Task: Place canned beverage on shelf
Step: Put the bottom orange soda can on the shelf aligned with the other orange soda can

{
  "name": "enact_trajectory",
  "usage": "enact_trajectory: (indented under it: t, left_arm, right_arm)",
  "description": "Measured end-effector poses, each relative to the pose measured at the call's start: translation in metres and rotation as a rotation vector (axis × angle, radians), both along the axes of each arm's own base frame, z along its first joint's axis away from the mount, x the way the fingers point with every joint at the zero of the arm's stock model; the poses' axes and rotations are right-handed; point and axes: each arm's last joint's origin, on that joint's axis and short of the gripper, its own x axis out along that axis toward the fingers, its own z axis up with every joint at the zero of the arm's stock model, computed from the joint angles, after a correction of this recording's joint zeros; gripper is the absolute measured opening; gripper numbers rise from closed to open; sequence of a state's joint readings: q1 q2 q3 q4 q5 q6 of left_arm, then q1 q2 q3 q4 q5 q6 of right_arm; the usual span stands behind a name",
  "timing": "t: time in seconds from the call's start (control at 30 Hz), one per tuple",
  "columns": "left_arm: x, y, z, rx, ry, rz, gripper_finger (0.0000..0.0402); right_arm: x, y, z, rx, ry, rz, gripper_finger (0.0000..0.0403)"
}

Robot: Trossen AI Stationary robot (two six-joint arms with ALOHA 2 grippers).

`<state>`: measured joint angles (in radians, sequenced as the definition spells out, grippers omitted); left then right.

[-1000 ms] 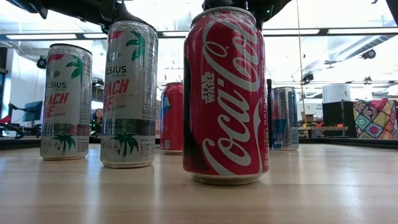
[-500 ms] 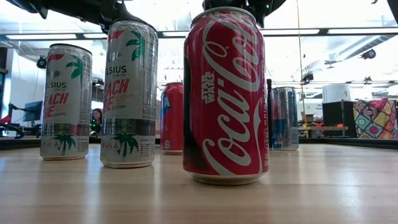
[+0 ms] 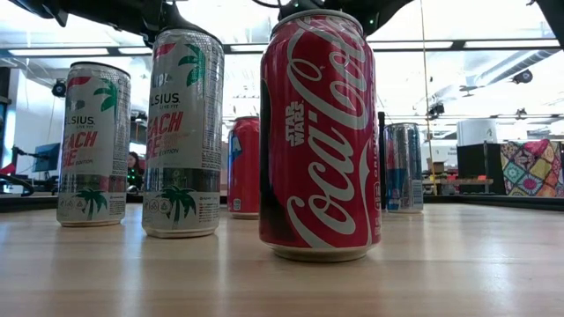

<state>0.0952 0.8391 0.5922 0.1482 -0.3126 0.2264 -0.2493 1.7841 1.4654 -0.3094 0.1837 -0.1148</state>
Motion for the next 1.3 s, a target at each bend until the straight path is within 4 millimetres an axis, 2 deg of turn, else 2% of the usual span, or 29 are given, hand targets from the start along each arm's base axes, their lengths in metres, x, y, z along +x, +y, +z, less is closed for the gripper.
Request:
enact_trajectory:
  t: [0.27,0.67,0.97,1.13,1.3]
  left_arm:
    - [0.0,0.0,0.0,0.0,0.001,0.0,0.0]
    - [0.0,0.0,-0.001,-0.001,0.009,0.0,0.0]
    - [0.0,0.0,-0.001,0.0,0.008,0.0,0.0]
    - [0.0,0.0,-0.001,-0.001,0.011,0.0,0.0]
    - [0.0,0.0,-0.001,-0.001,0.012,0.0,0.0]
  right_arm:
    - [0.008,-0.002,-0.002,-0.021,-0.058,0.004,0.0009]
    - [0.005,-0.001,-0.006,0.003,-0.018,-0.006,0.0009]
    - [0.019,-0.008,-0.013,-0.035,-0.119,-0.003,0.0009]
    - [0.021,-0.01,-0.019,-0.044,-0.107,-0.001,0.0009]
    - [0.018,-0.009,-0.013,-0.039,-0.106,-0.004,0.0009]
